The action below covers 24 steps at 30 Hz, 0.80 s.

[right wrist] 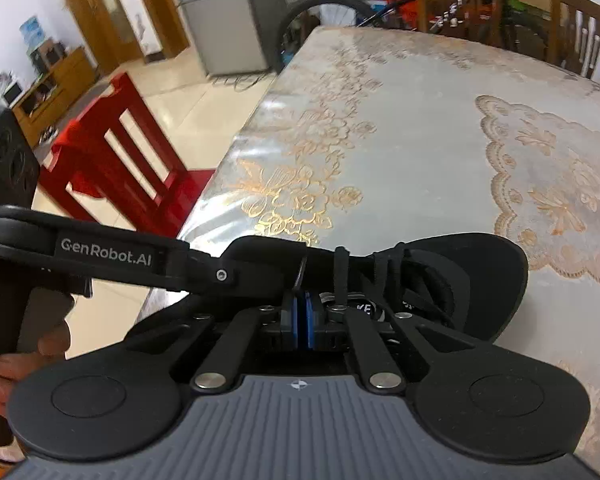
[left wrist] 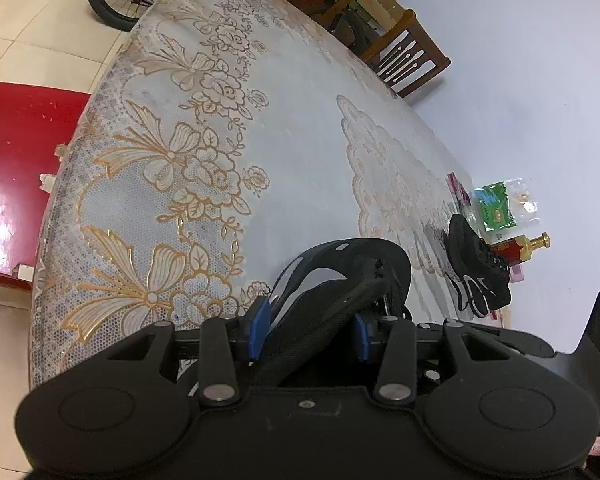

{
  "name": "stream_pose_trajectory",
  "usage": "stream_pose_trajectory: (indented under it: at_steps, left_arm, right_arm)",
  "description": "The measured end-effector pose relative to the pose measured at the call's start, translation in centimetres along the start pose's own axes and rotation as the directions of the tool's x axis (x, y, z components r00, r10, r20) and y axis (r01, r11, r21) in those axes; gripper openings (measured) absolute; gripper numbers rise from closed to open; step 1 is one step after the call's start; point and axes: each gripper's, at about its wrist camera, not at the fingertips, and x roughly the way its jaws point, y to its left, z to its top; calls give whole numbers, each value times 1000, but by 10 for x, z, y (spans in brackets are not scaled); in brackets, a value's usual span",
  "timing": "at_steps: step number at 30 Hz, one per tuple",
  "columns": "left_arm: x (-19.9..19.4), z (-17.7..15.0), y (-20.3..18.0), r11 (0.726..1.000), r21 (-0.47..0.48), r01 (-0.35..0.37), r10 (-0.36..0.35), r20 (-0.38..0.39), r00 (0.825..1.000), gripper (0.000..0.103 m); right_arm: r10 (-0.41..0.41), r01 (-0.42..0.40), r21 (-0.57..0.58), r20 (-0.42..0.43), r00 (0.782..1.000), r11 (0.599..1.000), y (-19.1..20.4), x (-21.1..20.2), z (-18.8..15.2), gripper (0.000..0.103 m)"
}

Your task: Lace up shoes with both hands

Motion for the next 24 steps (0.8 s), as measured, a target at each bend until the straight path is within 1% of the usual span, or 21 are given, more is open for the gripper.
stream_pose_trajectory:
  at_steps: [2, 7, 10, 16, 18, 24]
  left_arm:
    - [0, 0, 0, 1000, 0, -2, 2, 1, 1000, 40]
    - [0, -2, -2, 1000, 10, -9, 9, 5, 1000, 40]
    - [0, -2, -2, 1000, 9, -8, 8, 5, 1000, 40]
    - [0, -3, -4, 1000, 17, -10, 10, 5, 1000, 40]
    - [0, -3, -4, 1000, 18, -10, 9, 5, 1000, 40]
    - [0, -3, -4, 1000, 21, -8, 8, 2, 1000, 40]
  right_arm:
    - [6, -6, -9, -11, 1000, 1000, -2, 0, 3, 6]
    - [41, -40, 22, -39, 998, 999, -12, 1, 6, 6]
    - [43, -43, 6, -38, 998, 999, -10, -1, 6, 6]
    - [52, -52, -2, -52, 997, 999, -11, -4, 5, 10]
    - [45, -46, -15, -44, 998, 999, -12, -7, 4, 16]
    - [48, -49, -40, -31, 998, 998, -13, -15, 5, 18]
